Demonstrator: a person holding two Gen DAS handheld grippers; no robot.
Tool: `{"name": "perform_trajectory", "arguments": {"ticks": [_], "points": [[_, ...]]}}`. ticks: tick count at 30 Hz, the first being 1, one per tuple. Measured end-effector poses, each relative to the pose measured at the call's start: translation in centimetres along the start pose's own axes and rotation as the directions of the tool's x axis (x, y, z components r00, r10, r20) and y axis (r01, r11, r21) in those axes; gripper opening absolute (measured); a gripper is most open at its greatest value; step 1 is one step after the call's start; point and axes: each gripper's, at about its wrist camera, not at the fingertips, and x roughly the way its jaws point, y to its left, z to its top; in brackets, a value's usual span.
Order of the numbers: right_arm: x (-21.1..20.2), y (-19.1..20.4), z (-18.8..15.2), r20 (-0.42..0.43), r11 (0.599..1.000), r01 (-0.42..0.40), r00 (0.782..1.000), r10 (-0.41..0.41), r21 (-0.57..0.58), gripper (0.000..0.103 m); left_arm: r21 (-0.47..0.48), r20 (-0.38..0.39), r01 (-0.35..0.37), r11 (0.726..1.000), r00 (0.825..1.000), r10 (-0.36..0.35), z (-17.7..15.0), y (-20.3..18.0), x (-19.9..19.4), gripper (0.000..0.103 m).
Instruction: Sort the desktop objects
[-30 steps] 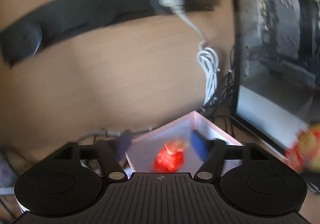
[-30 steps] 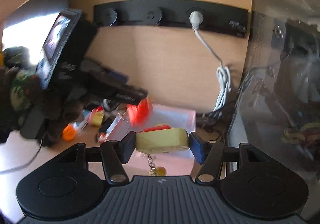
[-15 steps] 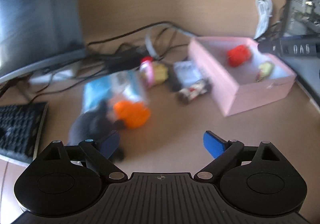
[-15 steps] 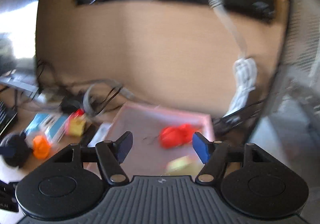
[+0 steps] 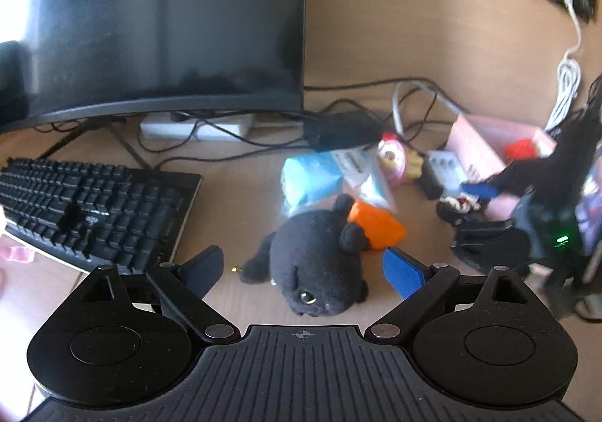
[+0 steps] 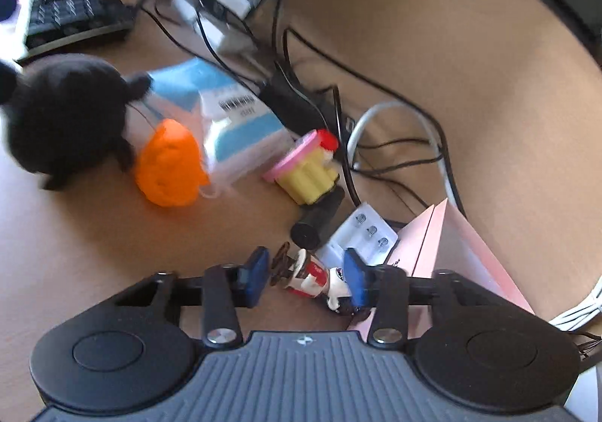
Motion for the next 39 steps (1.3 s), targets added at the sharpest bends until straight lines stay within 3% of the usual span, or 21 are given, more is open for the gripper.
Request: {"name": "perform_trajectory", "arguments": {"ticks": [2,6,10,12,14,16,19,20,21,23,24,26,32,34,36,39], "points": [[0.1,0.0,0.1,-0.020,1.000,0.000,1.000,0.000,0.006,0.027,0.001,0.006,0.050,0.999,0.999,-0.050,0.3,-0.3,-0.2,0.096],[-3.2,-0.5,-1.0,-0.029,0.995,-0.077,0.996,0.079,0.067,0.012,0.057,0.012,0.161,0.985,0.987,-0.162,0.9,-2.6,0.7,0.096],[-7.1,-0.7,-4.5,-0.083,0.983,-0.108,0.989,0.121,0.146,0.011,0.120,0.007,0.261,0.958,0.964,-0.264,1.2,-5.7,2.8,0.093],[-9.1,-1.1,-6.6,-0.102,0.976,-0.105,0.987,0.126,0.193,0.011,0.146,-0.023,0.245,0.958,0.969,-0.244,1.5,-7.1,4.9,0.092],[-10.9,-1.8,-8.0,-0.106,0.964,-0.101,0.986,0.131,0.248,0.011,0.160,-0.053,0.185,0.970,0.982,-0.179,1.7,-7.6,7.3,0.089],[-12.3,-2.4,-8.6,-0.096,0.954,-0.087,0.988,0.118,0.286,0.011,0.173,-0.081,0.119,0.978,0.991,-0.106,1.9,-7.6,9.4,0.088],[-13.2,-3.2,-8.2,-0.050,0.944,-0.074,0.994,0.095,0.320,0.015,0.217,-0.098,0.083,0.973,0.993,-0.063,2.2,-7.5,11.4,0.088],[-13.1,-3.2,-7.7,-0.037,0.950,-0.061,0.996,0.076,0.307,0.015,0.242,-0.095,0.072,0.968,0.994,-0.050,2.2,-7.7,11.7,0.083],[-12.7,-3.2,-7.0,-0.020,0.958,-0.045,0.998,0.053,0.284,0.015,0.264,-0.092,0.059,0.963,0.995,-0.036,2.1,-7.8,11.9,0.068],[-11.7,-2.7,-5.5,0.018,0.973,-0.037,0.999,0.034,0.229,0.019,0.283,-0.086,0.041,0.958,0.996,-0.017,1.9,-7.6,11.5,0.053],[-11.2,-2.6,-4.7,0.033,0.979,-0.040,0.999,0.034,0.201,0.024,0.280,-0.077,0.033,0.959,0.997,-0.012,1.7,-7.3,10.9,0.033],[-9.9,-1.8,-3.3,0.059,0.990,-0.037,0.998,0.030,0.136,0.030,0.255,-0.076,0.036,0.966,0.997,-0.017,1.3,-6.5,9.5,0.024],[-3.9,0.2,-0.2,0.057,1.000,-0.003,0.998,0.004,-0.006,0.031,0.147,-0.109,0.104,0.984,0.990,-0.088,-1.8,-5.2,4.4,0.027],[-2.4,0.3,0.3,0.029,1.000,-0.013,0.999,0.014,-0.013,0.031,0.109,-0.118,0.132,0.985,0.986,-0.119,-2.8,-5.2,3.0,0.032],[-1.4,0.0,0.3,-0.016,0.999,-0.047,0.999,0.047,0.016,0.030,0.081,-0.115,0.135,0.988,0.985,-0.125,-3.6,-5.2,1.9,0.045],[-2.7,-0.4,-0.7,-0.012,0.994,-0.087,0.996,0.088,0.066,0.029,0.039,-0.110,0.119,0.992,0.987,-0.114,-3.9,-5.1,1.3,0.053]]}}
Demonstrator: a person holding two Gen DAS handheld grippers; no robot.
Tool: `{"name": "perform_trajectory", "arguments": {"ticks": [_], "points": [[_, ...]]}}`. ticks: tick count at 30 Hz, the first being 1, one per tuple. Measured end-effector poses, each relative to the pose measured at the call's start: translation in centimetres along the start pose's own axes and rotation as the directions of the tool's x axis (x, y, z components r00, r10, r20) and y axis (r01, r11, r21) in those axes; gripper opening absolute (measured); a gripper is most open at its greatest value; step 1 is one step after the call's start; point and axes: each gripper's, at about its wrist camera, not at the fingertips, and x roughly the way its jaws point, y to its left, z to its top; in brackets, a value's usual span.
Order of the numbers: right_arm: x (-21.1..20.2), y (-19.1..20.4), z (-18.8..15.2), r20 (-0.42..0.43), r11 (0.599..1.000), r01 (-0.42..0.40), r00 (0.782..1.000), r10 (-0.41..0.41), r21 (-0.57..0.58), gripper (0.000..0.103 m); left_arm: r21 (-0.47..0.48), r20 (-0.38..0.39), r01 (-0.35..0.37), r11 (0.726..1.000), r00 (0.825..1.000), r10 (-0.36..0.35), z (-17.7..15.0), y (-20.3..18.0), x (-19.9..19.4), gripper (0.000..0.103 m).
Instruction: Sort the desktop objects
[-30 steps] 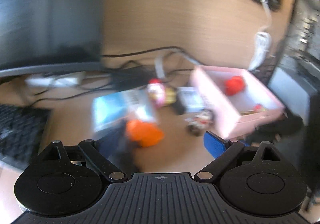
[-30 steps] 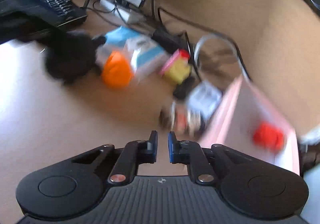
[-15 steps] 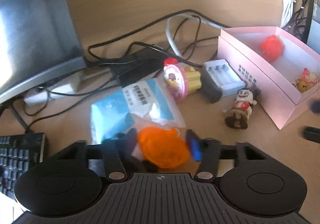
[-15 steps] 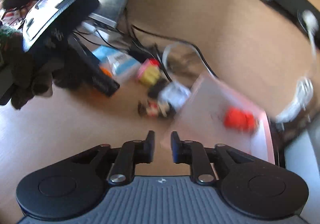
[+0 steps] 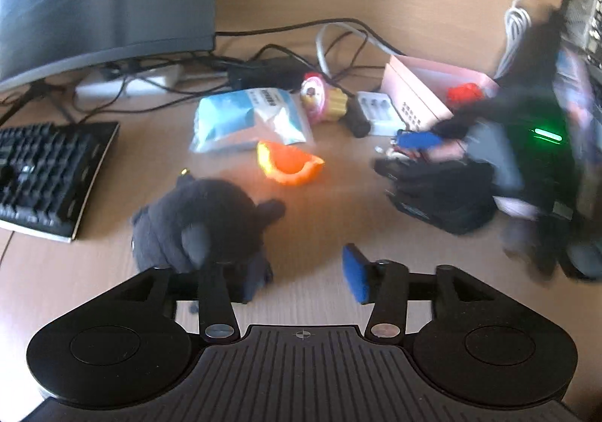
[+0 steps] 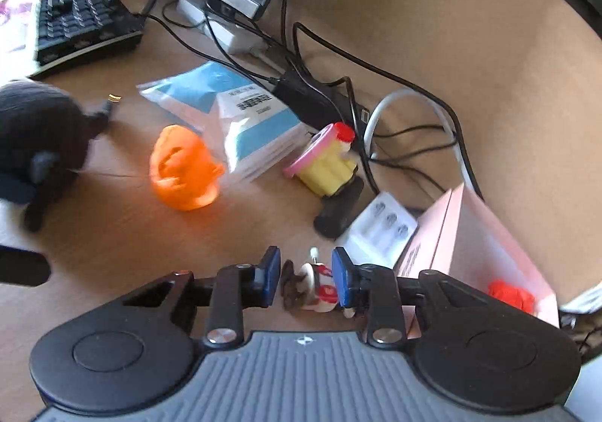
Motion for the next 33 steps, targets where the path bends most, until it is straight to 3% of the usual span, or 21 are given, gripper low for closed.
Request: {"name": "perform_trajectory", "arguments": {"ticks": [4,6,9,14,16,18,20,26,27,29,31,33], "points": [[-3.5,-0.9,-3.2,-0.029,0.988,-0.096,0.995,0.100,0.125,0.029,-0.013,0.010,-0.008,1.000,1.000,0.009,0.1,-0.1,-0.3,0.059],[-5.7,-1.1,-5.0,-0.016,0.977,-0.128,0.991,0.133,0.171,0.029,0.005,0.013,0.002,1.000,1.000,-0.002,0.1,-0.3,-0.4,0.069],[-7.8,-0.5,-5.4,0.038,0.986,-0.077,0.997,0.072,0.145,0.033,0.038,0.010,-0.003,0.999,1.000,0.003,0.1,-0.5,-0.9,0.074],[-5.3,-1.2,-2.2,0.034,0.957,-0.049,0.999,0.041,0.285,0.036,0.047,0.077,-0.014,0.999,0.997,0.010,-0.9,-0.1,-4.0,0.089],[-3.6,-1.7,-1.3,-0.005,0.916,-0.050,0.998,0.057,0.398,0.046,0.033,0.108,-0.033,0.999,0.994,0.030,-1.4,0.4,-5.0,0.093],[-2.3,-2.3,-1.0,-0.048,0.847,-0.026,0.997,0.061,0.531,0.056,-0.004,0.118,-0.048,0.999,0.992,0.048,-1.8,1.1,-5.6,0.094],[-1.1,-2.6,-0.8,-0.075,0.794,0.004,0.996,0.053,0.608,0.057,-0.039,0.117,-0.048,0.998,0.992,0.052,-2.1,2.1,-6.0,0.094],[2.4,-1.5,0.6,-0.121,0.771,0.123,0.991,-0.060,0.625,0.058,-0.091,0.084,-0.086,0.992,0.992,0.094,-3.1,5.2,-6.2,0.095],[3.0,-1.4,0.8,-0.117,0.774,0.116,0.992,-0.054,0.623,0.056,-0.099,0.080,-0.087,0.991,0.992,0.095,-3.1,5.7,-6.2,0.095],[3.5,-0.8,1.0,-0.095,0.810,0.106,0.994,-0.062,0.577,0.040,-0.109,0.072,-0.090,0.990,0.993,0.098,-3.0,6.3,-6.0,0.095],[3.2,-0.4,0.8,-0.067,0.840,0.084,0.996,-0.056,0.536,0.011,-0.106,0.080,-0.086,0.991,0.992,0.094,-2.8,6.4,-5.8,0.095],[2.3,-0.5,-0.1,-0.053,0.857,0.043,0.998,-0.019,0.514,0.006,-0.099,0.093,-0.070,0.993,0.992,0.079,-2.3,6.2,-5.5,0.096]]}}
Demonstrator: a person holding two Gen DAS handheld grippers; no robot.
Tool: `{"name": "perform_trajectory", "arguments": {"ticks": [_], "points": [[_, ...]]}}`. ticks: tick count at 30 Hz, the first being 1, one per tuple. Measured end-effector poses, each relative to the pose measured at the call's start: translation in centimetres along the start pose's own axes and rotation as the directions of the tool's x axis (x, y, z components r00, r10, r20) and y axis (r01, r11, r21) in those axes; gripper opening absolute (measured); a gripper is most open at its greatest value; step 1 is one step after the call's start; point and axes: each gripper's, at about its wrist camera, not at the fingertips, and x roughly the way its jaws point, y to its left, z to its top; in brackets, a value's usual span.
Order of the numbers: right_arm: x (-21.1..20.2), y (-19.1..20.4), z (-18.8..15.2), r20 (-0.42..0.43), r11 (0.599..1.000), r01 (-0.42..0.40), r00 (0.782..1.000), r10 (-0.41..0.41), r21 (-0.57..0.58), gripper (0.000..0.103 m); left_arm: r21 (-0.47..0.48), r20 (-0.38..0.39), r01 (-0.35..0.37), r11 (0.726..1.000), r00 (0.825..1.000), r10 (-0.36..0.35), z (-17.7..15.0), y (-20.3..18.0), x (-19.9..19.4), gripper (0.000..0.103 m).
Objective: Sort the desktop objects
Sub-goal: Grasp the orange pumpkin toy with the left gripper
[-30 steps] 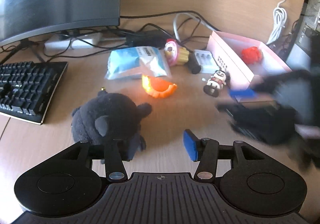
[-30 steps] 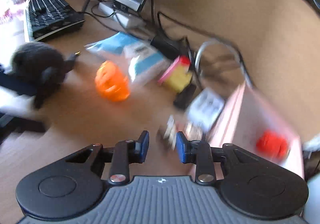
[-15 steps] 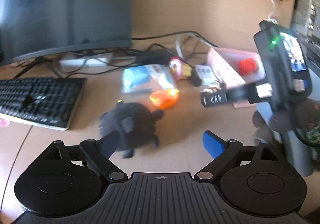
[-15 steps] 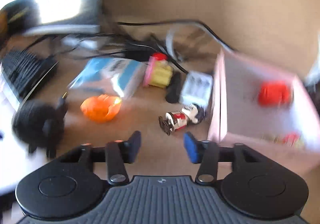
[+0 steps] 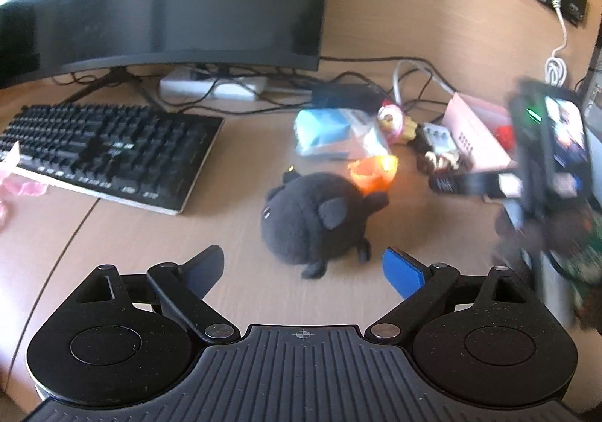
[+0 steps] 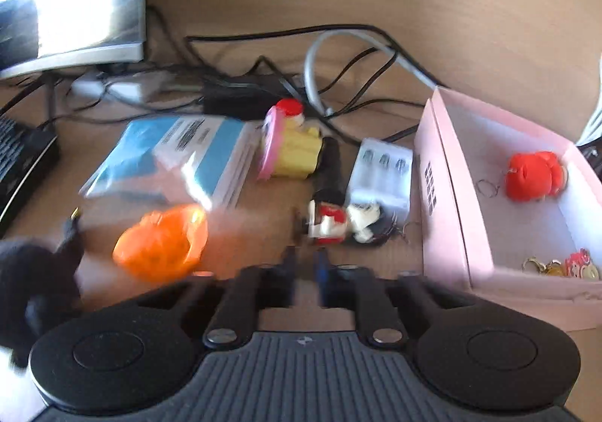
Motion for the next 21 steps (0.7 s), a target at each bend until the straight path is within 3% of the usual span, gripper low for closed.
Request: {"name": "perform_trajectory", "arguments": {"ticks": [5,6,7,9,12,16,21], "points": [[-2.7,-1.1,-1.5,0.014,0.996,-0.053,0.998,0.054,-0.068,0.008,0.021,0.001,0.033,0.999,0.999,-0.033,0.8,-1.7,1.4,0.096],[-2.8,-1.2,-1.2,0.017,0.998,-0.048,0.999,0.048,-0.048,0.017,0.026,0.000,0.041,0.999,0.999,-0.041,0.8,-2.1,1.6,0.096],[-2.8,-1.2,-0.8,0.019,0.999,-0.041,0.999,0.041,-0.019,0.038,0.032,0.003,0.049,0.998,0.999,-0.049,0.8,-2.3,1.5,0.097],[-2.6,-1.2,0.0,0.033,0.997,-0.031,0.999,0.029,0.073,0.061,0.046,0.014,0.054,0.997,0.998,-0.055,0.7,-2.5,1.2,0.097],[-1.1,-0.9,1.1,0.007,0.979,-0.011,1.000,0.010,0.202,0.061,0.024,0.015,0.039,0.999,0.999,-0.040,0.4,-1.8,0.9,0.098],[1.5,-1.1,1.8,-0.026,0.925,0.089,0.996,-0.085,0.368,0.062,-0.032,-0.002,0.006,0.999,1.000,-0.007,-0.2,-0.4,0.6,0.098],[2.9,0.2,2.3,0.012,0.925,0.134,0.989,-0.148,0.356,0.062,-0.052,-0.019,-0.020,0.998,1.000,0.019,-0.9,0.3,0.1,0.098]]}}
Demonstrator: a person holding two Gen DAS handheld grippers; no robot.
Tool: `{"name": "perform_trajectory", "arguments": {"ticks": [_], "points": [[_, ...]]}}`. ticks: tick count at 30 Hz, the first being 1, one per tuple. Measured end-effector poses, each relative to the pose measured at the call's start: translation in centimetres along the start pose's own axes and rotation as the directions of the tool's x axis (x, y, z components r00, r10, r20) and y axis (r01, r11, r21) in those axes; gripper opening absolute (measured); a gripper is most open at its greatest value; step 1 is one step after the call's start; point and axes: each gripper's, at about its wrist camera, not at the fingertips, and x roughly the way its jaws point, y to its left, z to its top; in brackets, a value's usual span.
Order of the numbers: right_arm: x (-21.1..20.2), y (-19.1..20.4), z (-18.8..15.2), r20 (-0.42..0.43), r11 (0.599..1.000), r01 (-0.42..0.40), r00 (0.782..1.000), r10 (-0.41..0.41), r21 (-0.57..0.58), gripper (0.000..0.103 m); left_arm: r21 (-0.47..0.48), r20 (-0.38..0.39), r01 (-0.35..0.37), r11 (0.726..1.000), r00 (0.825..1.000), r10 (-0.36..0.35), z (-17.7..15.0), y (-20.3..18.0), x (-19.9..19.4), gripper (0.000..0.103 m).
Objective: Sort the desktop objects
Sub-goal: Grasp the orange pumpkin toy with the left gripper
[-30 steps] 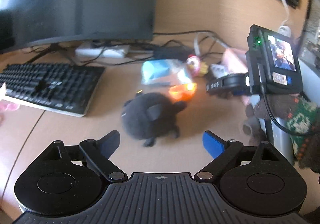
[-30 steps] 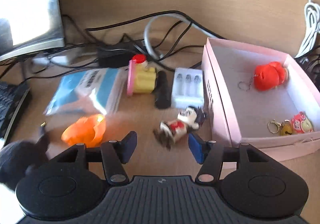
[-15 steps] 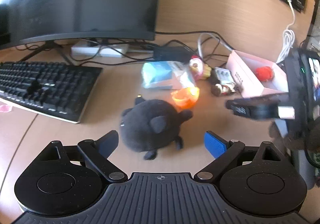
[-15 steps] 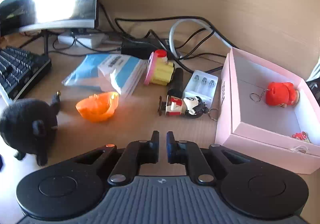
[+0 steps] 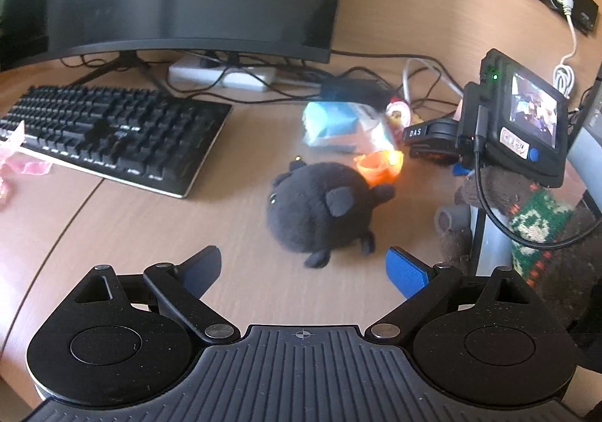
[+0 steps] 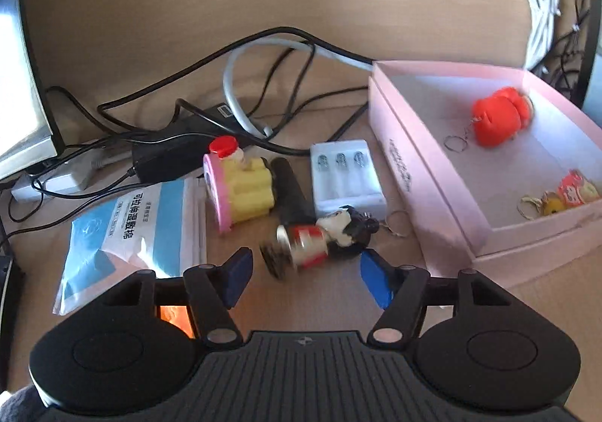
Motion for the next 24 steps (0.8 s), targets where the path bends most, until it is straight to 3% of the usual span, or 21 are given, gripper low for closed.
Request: {"name": "perform_trajectory", "arguments": {"ticks": [2,3,4,5,10,15,17,20,24], "points": [[0.2,-0.1,-0.2,0.026,1.000,0.000,1.000,0.001,-0.029,0.056,0.002,0.004,-0.005,1.000,1.000,0.005,0.0,0.0,-0.2,0.098],[0.2,-0.4,-0.3,0.033,0.999,-0.017,0.999,0.018,-0.042,0.046,0.002,0.006,-0.007,1.000,1.000,0.007,0.1,-0.1,-0.3,0.098],[0.1,-0.7,-0.4,0.034,0.998,-0.029,0.999,0.031,-0.061,0.017,0.003,0.007,-0.007,1.000,1.000,0.007,0.1,-0.2,-0.3,0.098],[0.0,-1.1,-0.3,0.022,0.995,-0.052,0.998,0.054,-0.090,0.009,0.006,0.009,-0.006,1.000,1.000,0.006,0.2,-0.4,-0.2,0.098],[-2.6,-4.7,-1.1,-0.024,0.970,-0.172,0.985,0.171,-0.169,0.008,0.068,0.033,0.053,0.996,0.998,-0.055,1.8,-3.0,0.2,0.098],[-8.4,-8.8,-3.5,-0.056,0.902,-0.301,0.953,0.298,-0.310,0.009,0.196,0.091,0.064,0.979,0.992,-0.083,4.5,-7.6,2.7,0.092],[-10.4,-9.9,-4.0,-0.037,0.885,-0.292,0.953,0.299,-0.364,0.012,0.227,0.050,0.062,0.972,0.996,-0.075,5.7,-9.0,5.3,0.089],[-13.0,-11.3,-4.0,0.017,0.874,-0.250,0.959,0.282,-0.417,0.025,0.263,-0.011,0.017,0.965,1.000,-0.015,7.2,-10.4,9.9,0.088],[-14.6,-12.2,-2.9,0.100,0.859,-0.170,0.964,0.247,-0.483,0.034,0.286,-0.093,-0.003,0.958,0.995,0.031,8.4,-10.4,14.6,0.082]]}}
